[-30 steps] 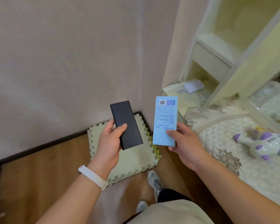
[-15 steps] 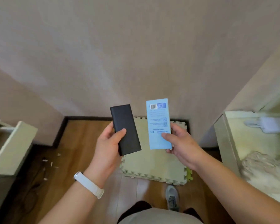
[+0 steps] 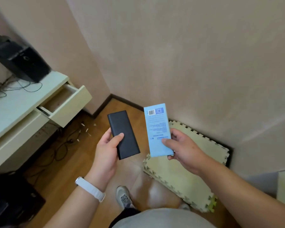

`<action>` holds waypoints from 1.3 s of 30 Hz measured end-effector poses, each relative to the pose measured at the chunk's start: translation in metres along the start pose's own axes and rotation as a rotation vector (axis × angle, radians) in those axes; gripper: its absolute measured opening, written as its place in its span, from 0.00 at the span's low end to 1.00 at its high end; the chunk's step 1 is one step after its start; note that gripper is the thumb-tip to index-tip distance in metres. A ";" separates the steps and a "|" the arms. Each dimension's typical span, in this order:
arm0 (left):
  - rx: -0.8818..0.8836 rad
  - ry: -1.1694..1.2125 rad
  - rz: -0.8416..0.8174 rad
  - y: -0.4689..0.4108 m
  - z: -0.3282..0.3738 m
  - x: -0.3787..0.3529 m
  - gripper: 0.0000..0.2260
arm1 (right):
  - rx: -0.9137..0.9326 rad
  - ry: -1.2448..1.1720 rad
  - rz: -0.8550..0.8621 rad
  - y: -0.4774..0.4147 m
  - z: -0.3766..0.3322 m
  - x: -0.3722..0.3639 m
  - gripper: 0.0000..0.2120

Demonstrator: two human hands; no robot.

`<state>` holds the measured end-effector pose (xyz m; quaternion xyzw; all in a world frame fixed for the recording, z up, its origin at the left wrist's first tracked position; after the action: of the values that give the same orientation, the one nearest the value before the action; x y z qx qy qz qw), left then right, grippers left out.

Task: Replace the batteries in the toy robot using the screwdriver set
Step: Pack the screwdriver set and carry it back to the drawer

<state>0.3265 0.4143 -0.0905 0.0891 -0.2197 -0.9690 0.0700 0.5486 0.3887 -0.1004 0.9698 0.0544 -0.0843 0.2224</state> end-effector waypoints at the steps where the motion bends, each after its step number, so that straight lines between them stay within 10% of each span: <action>1: 0.009 0.014 0.003 -0.008 0.000 0.011 0.16 | -0.005 0.019 0.002 -0.008 -0.001 -0.010 0.10; 19: -0.025 0.179 0.168 -0.155 0.094 0.285 0.18 | -0.068 0.271 -0.044 -0.189 -0.031 -0.286 0.08; 39: 0.073 0.252 0.529 -0.324 0.151 0.342 0.12 | -0.212 0.340 -0.276 -0.455 -0.079 -0.364 0.05</action>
<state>-0.0684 0.7064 -0.1468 0.1511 -0.2595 -0.8898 0.3435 0.1383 0.8064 -0.1542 0.9246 0.2314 0.0570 0.2972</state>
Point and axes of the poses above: each hand's wrist, its own y-axis away from the middle knuckle, its own x-axis out of the back of the hand, z = x × y, the point moved 6 cm from there along -y, towards the middle knuckle, and after that the axes turned 2 degrees about -z, right-handed, at the moved point
